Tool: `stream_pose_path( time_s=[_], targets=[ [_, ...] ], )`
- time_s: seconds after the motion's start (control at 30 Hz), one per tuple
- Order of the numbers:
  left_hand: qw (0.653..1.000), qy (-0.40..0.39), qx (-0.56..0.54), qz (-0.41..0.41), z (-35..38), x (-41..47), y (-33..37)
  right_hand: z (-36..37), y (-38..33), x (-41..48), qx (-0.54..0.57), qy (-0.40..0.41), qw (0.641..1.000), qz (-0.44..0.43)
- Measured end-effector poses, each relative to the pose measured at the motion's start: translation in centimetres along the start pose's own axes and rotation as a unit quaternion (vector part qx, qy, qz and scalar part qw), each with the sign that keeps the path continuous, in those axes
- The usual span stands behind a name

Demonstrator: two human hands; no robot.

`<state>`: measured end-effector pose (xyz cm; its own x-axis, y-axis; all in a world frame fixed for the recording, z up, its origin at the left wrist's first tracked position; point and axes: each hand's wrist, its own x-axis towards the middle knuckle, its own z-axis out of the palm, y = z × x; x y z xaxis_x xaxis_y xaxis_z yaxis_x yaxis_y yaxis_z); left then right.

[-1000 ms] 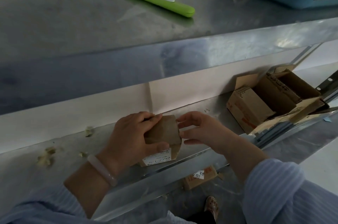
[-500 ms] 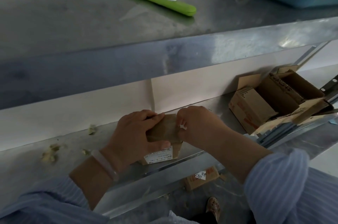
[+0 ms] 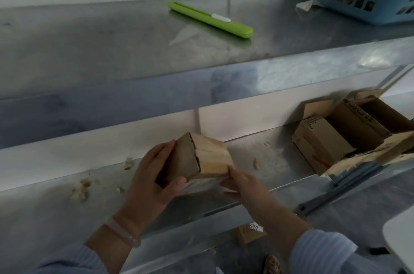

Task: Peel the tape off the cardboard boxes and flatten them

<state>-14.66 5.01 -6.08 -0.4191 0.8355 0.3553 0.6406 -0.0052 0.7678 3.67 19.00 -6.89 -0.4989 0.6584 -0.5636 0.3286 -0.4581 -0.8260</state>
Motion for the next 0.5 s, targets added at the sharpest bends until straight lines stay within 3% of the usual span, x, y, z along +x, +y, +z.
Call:
stream_pose_path(
  time_s=[0.07, 0.13, 0.2, 0.3, 0.4, 0.5],
  targets=[
    [0.994, 0.013, -0.093, -0.051, 0.5, -1.1, -0.4, 0.0, -0.4, -0.2, 0.008, 0.016, 0.996, -0.088],
    [0.970, 0.035, -0.192, -0.143, 0.7, -1.6, -0.4, -0.5, -0.7, -0.4, -0.074, 0.055, 0.976, -0.199],
    [0.948, 0.031, -0.229, -0.220, 0.7, -1.6, -0.4, -0.7, -0.5, -0.7, -0.167, 0.085, 0.935, -0.302],
    [0.935, 0.003, -0.232, -0.266, 0.5, -1.7, -0.3, -0.4, -0.2, -1.0, -0.233, 0.092, 0.871, -0.423],
    [0.911, -0.017, -0.290, -0.294, 0.2, -2.2, -0.5, -0.3, -0.4, -1.0, -0.281, 0.069, 0.844, -0.452],
    [0.918, -0.032, -0.264, -0.294, 0.1, -3.0, -0.8, 0.2, -0.6, -1.2, -0.331, 0.005, 0.833, -0.443]
  ],
)
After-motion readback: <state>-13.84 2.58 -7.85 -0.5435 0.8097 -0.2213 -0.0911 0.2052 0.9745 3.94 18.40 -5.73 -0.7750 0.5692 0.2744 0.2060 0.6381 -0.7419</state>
